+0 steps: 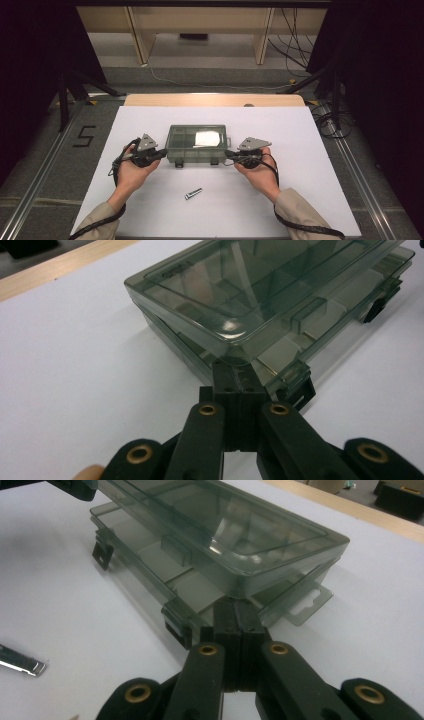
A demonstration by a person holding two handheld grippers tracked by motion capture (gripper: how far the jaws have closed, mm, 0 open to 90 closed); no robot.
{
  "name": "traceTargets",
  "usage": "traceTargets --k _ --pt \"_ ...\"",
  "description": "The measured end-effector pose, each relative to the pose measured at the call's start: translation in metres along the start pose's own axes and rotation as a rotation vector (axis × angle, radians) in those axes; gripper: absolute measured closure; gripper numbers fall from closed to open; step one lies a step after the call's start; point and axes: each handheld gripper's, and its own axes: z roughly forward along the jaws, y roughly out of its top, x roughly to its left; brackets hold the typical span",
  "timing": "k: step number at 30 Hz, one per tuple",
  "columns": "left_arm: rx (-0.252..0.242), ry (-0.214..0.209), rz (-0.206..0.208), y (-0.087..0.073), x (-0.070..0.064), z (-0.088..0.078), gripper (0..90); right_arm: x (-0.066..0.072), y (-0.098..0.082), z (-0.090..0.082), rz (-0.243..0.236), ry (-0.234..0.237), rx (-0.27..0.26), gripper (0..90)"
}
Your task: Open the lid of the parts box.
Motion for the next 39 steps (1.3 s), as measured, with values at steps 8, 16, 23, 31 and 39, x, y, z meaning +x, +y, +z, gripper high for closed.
traceTargets --k 8,16,23,31,39 --pt "-0.021 -0.001 -0.008 0.006 0.000 0.000 89.8 -0.001 0.007 -0.001 0.008 -0.006 -0.020 90.0" --pt "-0.043 0.006 -0.010 0.014 0.002 -0.002 89.8 -0.002 0.014 0.000 -0.004 -0.028 -0.056 90.0" --pt "-0.063 0.010 -0.038 0.020 0.004 -0.003 89.8 -0.003 0.020 -0.001 0.003 -0.033 -0.075 90.0" --pt "-0.082 0.018 -0.042 0.025 0.006 -0.003 89.8 -0.007 0.021 -0.002 0.015 -0.061 -0.082 90.0" --pt "-0.104 0.020 -0.056 0.026 0.005 -0.003 89.8 -0.009 0.020 -0.002 0.008 -0.117 -0.068 68.9"
